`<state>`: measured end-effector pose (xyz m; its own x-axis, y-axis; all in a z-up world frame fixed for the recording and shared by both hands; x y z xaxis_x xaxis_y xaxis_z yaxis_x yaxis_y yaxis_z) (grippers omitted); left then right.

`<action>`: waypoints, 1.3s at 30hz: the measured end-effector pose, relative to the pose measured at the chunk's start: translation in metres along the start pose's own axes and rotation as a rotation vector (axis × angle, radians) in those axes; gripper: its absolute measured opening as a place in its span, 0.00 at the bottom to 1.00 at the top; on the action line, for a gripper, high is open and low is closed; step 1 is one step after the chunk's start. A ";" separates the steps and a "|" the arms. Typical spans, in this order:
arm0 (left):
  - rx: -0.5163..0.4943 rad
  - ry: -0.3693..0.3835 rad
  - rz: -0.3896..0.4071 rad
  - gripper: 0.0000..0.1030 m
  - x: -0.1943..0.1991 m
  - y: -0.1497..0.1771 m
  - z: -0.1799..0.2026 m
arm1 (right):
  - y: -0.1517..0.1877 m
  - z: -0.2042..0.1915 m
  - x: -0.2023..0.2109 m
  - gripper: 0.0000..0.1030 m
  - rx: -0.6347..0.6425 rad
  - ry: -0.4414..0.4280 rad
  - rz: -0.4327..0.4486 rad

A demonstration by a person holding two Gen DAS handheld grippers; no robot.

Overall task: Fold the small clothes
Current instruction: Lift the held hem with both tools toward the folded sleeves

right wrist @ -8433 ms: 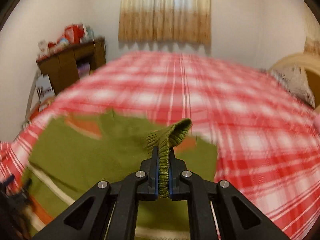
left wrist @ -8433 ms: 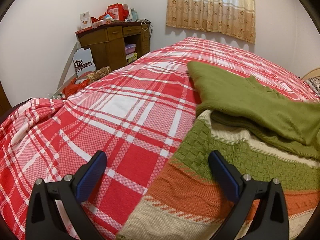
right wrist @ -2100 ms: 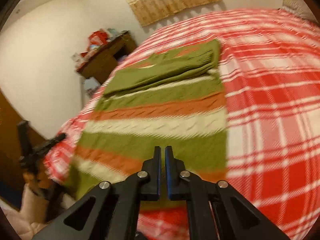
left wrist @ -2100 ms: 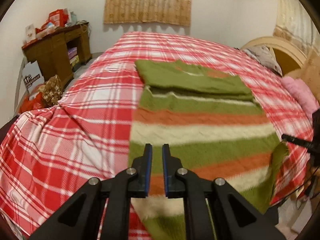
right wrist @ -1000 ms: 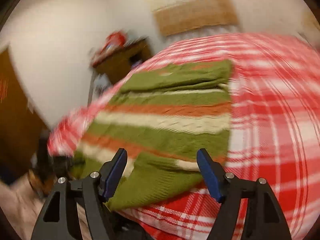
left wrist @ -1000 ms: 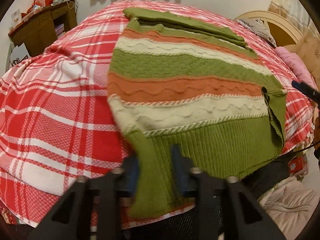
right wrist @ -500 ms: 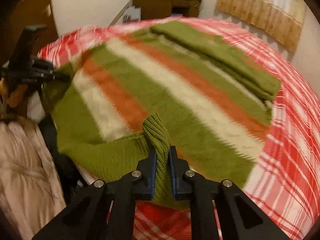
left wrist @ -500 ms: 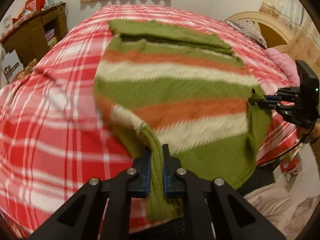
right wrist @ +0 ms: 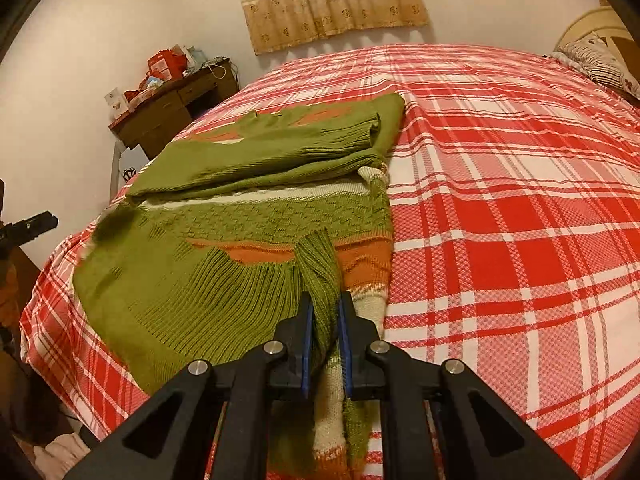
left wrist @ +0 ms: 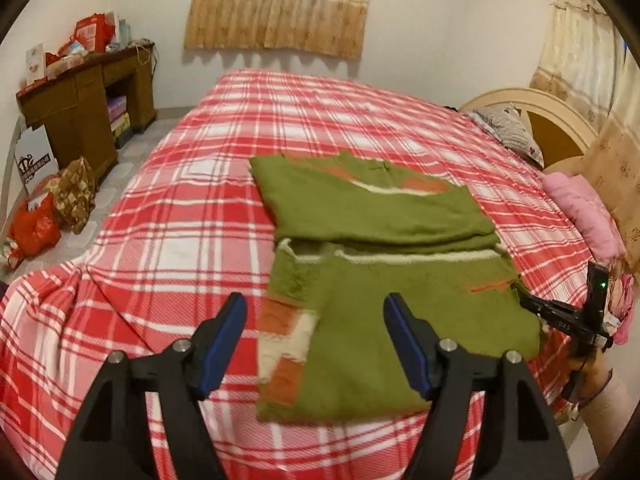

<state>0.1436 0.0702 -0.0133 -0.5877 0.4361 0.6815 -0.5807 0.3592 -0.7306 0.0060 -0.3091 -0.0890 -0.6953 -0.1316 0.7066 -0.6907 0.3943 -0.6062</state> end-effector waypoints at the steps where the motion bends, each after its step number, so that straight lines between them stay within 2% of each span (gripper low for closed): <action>1: -0.001 0.004 0.003 0.71 -0.002 0.001 -0.001 | 0.002 0.000 0.000 0.11 -0.002 0.000 0.002; 6: -0.116 -0.035 -0.057 0.71 -0.032 0.006 0.011 | 0.003 0.008 0.001 0.11 -0.064 -0.038 0.001; 12: -0.174 -0.001 -0.065 0.69 -0.078 -0.010 0.025 | 0.001 0.005 0.000 0.11 -0.053 -0.024 0.000; 13: -0.176 -0.002 -0.076 0.67 -0.089 -0.011 0.026 | 0.001 0.005 0.000 0.11 -0.049 -0.020 0.000; 16: -0.164 0.009 -0.141 0.51 -0.115 -0.008 0.030 | 0.001 0.004 0.000 0.11 -0.047 -0.014 0.000; 17: -0.160 0.000 -0.152 0.49 -0.120 -0.006 0.030 | 0.001 0.004 0.000 0.11 -0.046 -0.013 0.000; 23: -0.159 0.012 -0.134 0.36 -0.103 -0.001 0.029 | -0.001 -0.003 -0.001 0.11 0.015 0.022 -0.020; 27: -0.156 0.031 -0.137 0.36 -0.099 0.000 0.028 | -0.003 -0.009 -0.002 0.14 0.078 0.054 -0.032; 29: -0.146 0.042 -0.144 0.48 -0.103 -0.001 0.027 | -0.004 -0.011 -0.001 0.20 0.098 0.063 -0.029; 31: -0.125 0.062 -0.139 0.54 -0.109 -0.003 0.026 | -0.003 -0.011 -0.002 0.37 0.101 0.067 -0.027; 32: -0.119 0.062 -0.134 0.55 -0.111 -0.004 0.026 | -0.003 -0.011 -0.003 0.39 0.100 0.054 -0.034; 34: -0.119 0.053 -0.132 0.56 -0.113 -0.005 0.027 | -0.003 -0.013 -0.004 0.41 0.110 0.042 -0.039; 39: -0.119 0.064 -0.134 0.59 -0.110 -0.005 0.027 | -0.006 -0.025 -0.006 0.41 0.201 0.085 -0.039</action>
<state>0.1957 -0.0020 -0.0839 -0.4706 0.4279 0.7716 -0.5784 0.5108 -0.6360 0.0197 -0.2884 -0.0807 -0.6537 -0.0631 0.7541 -0.7486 0.2001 -0.6322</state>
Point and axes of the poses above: each gripper's, at about its wrist camera, not at the fingertips, and x roughly against the way its jaws point, z to its right, y to its underside, the point moved 4 cm from there along -x, roughly the way its jaws point, and after that the axes turned 12 degrees about -x, right-handed, at the moved point
